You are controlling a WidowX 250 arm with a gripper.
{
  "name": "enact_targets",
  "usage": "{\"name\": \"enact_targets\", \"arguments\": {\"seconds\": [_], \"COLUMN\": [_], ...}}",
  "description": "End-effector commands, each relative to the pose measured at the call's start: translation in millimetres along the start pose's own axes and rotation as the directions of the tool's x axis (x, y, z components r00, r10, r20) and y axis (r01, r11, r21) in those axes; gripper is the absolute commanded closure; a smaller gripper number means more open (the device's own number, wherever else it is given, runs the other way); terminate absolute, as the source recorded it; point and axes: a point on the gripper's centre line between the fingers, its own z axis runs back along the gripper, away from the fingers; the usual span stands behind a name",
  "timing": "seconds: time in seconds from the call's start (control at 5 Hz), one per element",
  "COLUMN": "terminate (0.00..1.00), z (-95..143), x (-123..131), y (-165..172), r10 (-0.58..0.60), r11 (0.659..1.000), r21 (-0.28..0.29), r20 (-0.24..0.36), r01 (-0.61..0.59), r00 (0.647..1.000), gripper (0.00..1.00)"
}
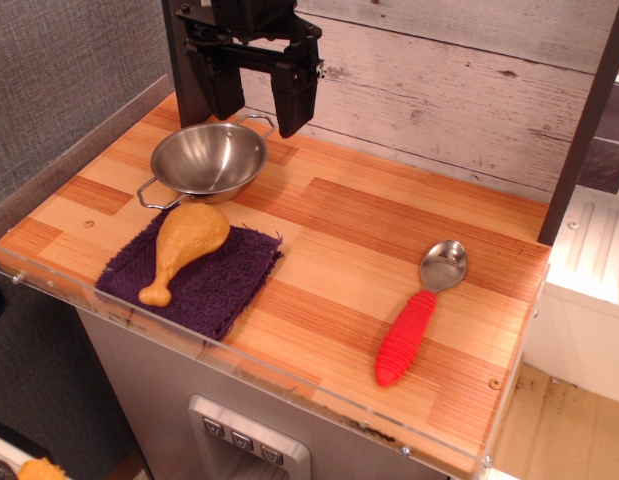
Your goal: Move and place the chicken piece just above the spoon.
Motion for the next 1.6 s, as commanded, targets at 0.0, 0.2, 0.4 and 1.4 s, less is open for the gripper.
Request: {"name": "enact_targets", "arguments": {"seconds": [0.0,0.2,0.4,1.4], "terminate": [0.00,0.00,0.00,0.00], "z": [0,-3,-8,-84], "x": [0,-24,-60,-77], "y": [0,17,42,36], "r10": [0.000,0.005,0.035,0.049], "r11": [1.000,1.000,0.999,0.994], "r21": [0.000,0.021,0.027,0.101], "r20": [0.000,0.022,0.054,-0.102], "r01": [0.000,-0.006,-0.036,-0.038], "r00": [1.000,1.000,0.998,0.994], "gripper": [0.00,0.00,0.00,0.00]}}
